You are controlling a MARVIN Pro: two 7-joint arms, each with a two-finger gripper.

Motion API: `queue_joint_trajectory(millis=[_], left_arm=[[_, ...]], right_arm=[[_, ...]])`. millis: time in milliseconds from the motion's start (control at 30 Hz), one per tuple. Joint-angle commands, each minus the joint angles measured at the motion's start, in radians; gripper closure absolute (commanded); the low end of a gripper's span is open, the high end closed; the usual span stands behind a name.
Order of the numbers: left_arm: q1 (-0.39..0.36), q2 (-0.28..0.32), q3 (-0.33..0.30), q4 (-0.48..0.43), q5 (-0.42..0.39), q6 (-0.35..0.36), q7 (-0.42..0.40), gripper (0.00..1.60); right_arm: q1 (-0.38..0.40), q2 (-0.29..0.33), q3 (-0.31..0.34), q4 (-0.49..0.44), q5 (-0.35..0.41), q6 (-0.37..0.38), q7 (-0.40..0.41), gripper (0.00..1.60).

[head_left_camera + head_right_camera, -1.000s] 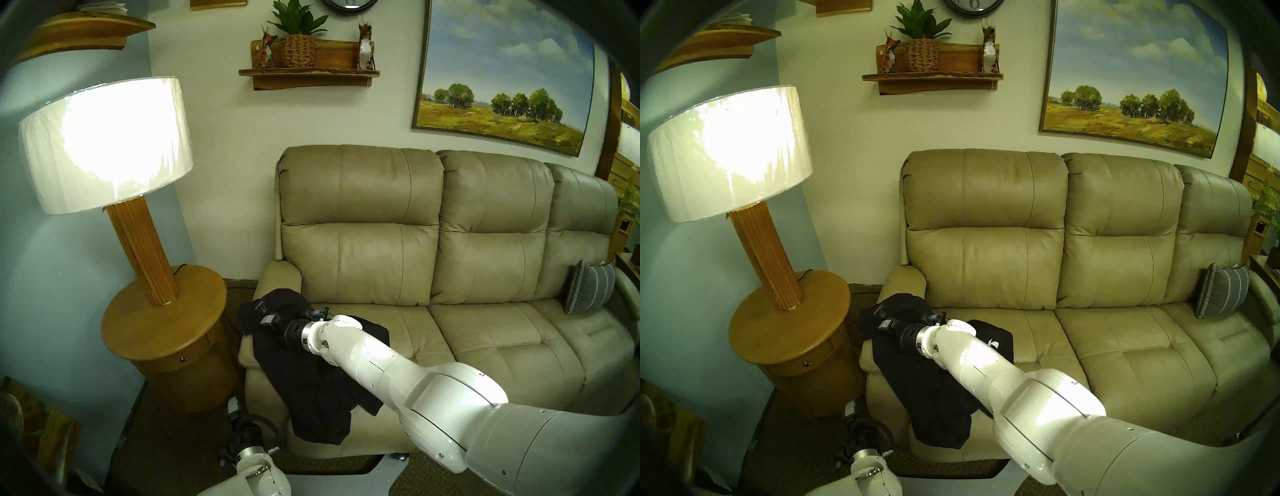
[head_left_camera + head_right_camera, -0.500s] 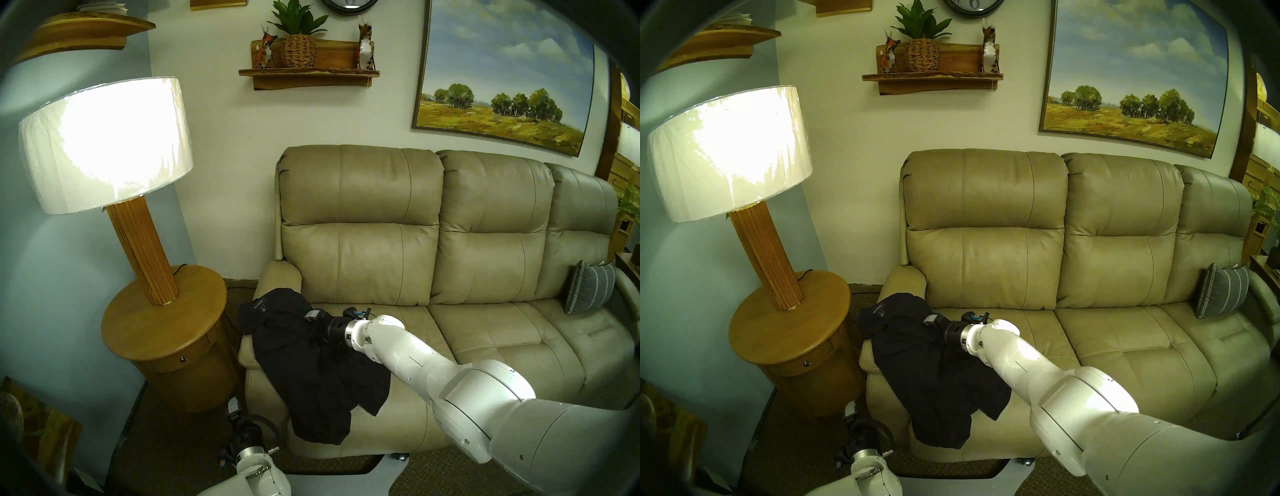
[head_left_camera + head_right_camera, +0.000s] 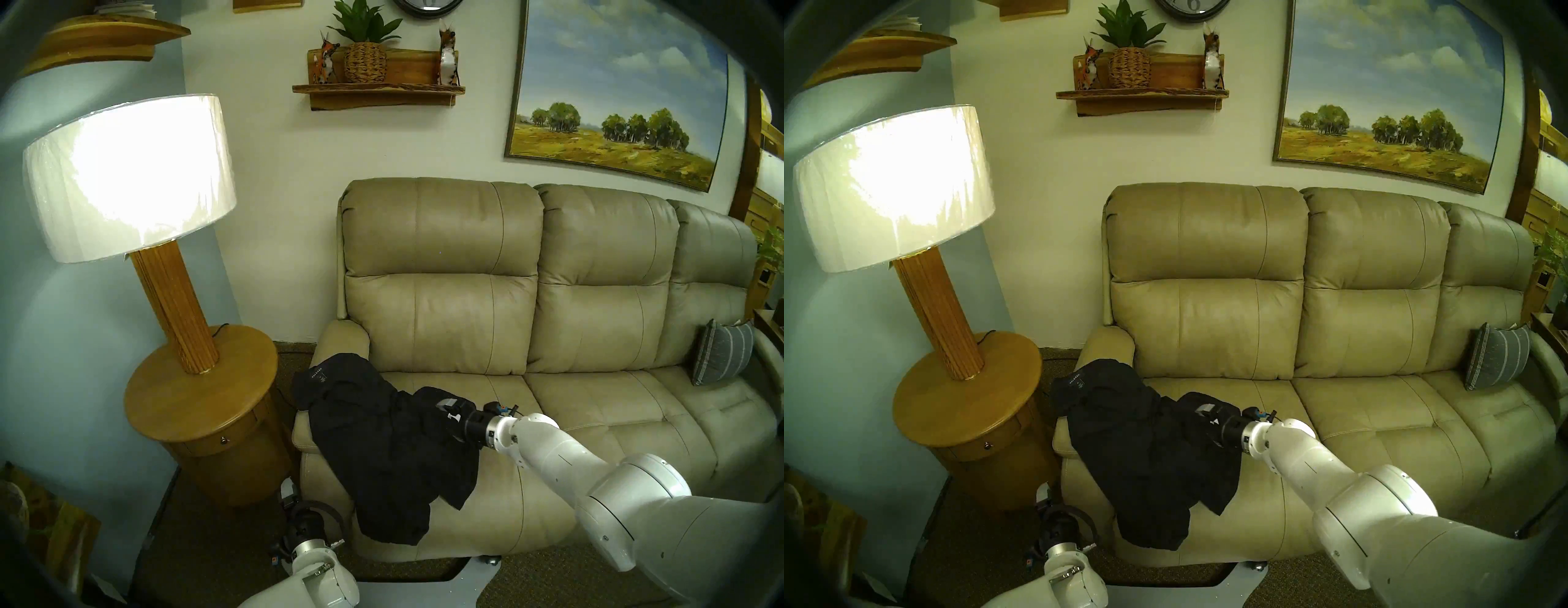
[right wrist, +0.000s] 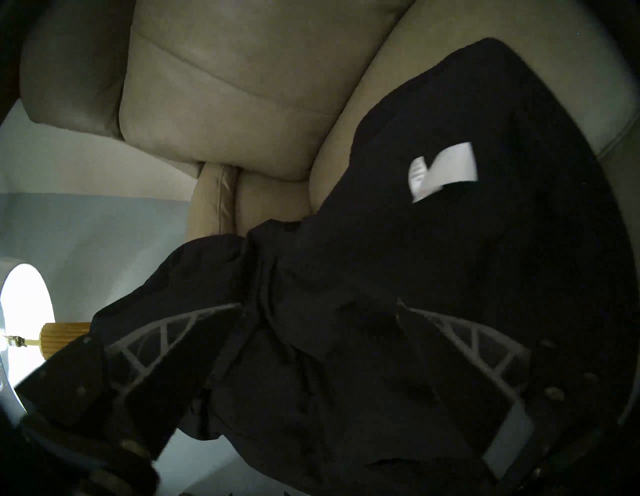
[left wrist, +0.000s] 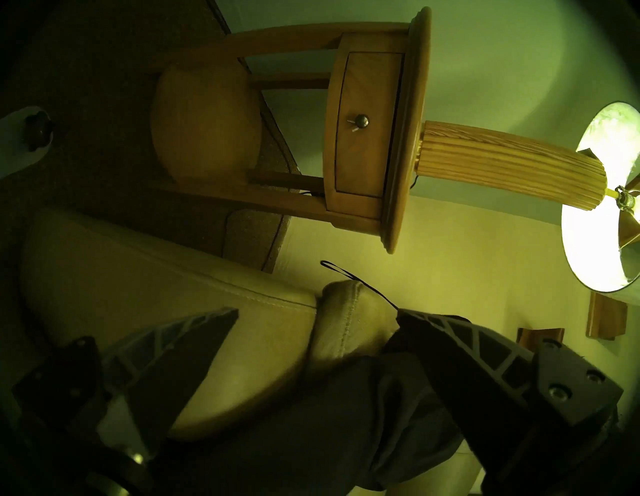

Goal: Drape jacket on sofa arm

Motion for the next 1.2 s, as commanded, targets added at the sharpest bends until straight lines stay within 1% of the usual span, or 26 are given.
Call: queue_joint_trajectory(millis=[0,33,133,300,367,433,467,500,533,567,667,733,833,867,900,967,1000,1100,1167], left_arm=[[-0.096,-0.03,-0.005,-0.123,0.041,0.009,-0.047,0.0],[-0.111,-0.038,-0.003,-0.121,0.046,0.01,-0.05,0.0],[-0.152,-0.049,-0.009,-0.177,0.055,0.006,-0.044,0.0],[-0.197,-0.063,-0.054,-0.239,0.065,-0.009,-0.023,0.0],[-0.218,-0.059,-0.071,-0.266,0.057,-0.012,0.001,0.0],[-0.248,-0.057,-0.096,-0.273,0.043,-0.022,0.037,0.0],[-0.248,-0.057,-0.112,-0.278,0.036,-0.022,0.055,0.0],[-0.293,-0.052,-0.113,-0.257,0.018,-0.03,0.088,0.0],[-0.27,-0.054,-0.137,-0.273,0.018,-0.026,0.11,0.0],[-0.293,-0.051,-0.141,-0.259,0.004,-0.027,0.142,0.0],[-0.319,-0.053,-0.157,-0.228,-0.032,-0.027,0.2,0.0],[-0.343,-0.057,-0.155,-0.198,-0.056,-0.024,0.25,0.0],[-0.377,-0.067,-0.157,-0.141,-0.056,-0.011,0.317,0.0],[-0.398,-0.069,-0.157,-0.115,-0.056,-0.012,0.351,0.0],[-0.395,-0.072,-0.163,-0.102,-0.056,0.002,0.36,0.0],[-0.421,-0.078,-0.165,-0.053,-0.056,0.004,0.41,0.0],[-0.426,-0.077,-0.164,-0.038,-0.056,0.016,0.423,0.0],[-0.453,-0.078,-0.176,0.019,-0.056,0.046,0.499,0.0],[-0.461,-0.078,-0.179,0.035,-0.056,0.053,0.513,0.0]], right_arm=[[-0.034,0.064,0.022,-0.039,0.019,0.02,0.093,0.0],[-0.038,0.064,0.022,-0.041,0.019,0.022,0.099,0.0],[-0.06,0.069,0.026,-0.056,0.022,0.035,0.135,0.0],[-0.09,0.082,0.032,-0.082,0.025,0.051,0.189,0.0],[-0.101,0.086,0.034,-0.091,0.026,0.056,0.207,0.0],[-0.116,0.093,0.036,-0.108,0.028,0.062,0.235,0.0],[-0.119,0.094,0.037,-0.112,0.028,0.063,0.241,0.0],[-0.128,0.099,0.038,-0.124,0.029,0.067,0.26,0.0],[-0.133,0.101,0.039,-0.13,0.029,0.068,0.268,0.0],[-0.139,0.105,0.04,-0.14,0.029,0.069,0.281,0.0],[-0.156,0.114,0.042,-0.166,0.029,0.071,0.313,0.0],[-0.168,0.116,0.043,-0.187,0.029,0.073,0.333,0.0],[-0.181,0.116,0.043,-0.212,0.027,0.072,0.35,0.0],[-0.188,0.118,0.043,-0.224,0.026,0.07,0.358,0.0],[-0.192,0.119,0.042,-0.233,0.025,0.07,0.362,0.0],[-0.204,0.123,0.043,-0.254,0.025,0.067,0.372,0.0],[-0.208,0.125,0.044,-0.262,0.025,0.066,0.375,0.0],[-0.226,0.133,0.047,-0.297,0.025,0.06,0.38,0.0],[-0.231,0.135,0.048,-0.308,0.025,0.058,0.381,0.0]])
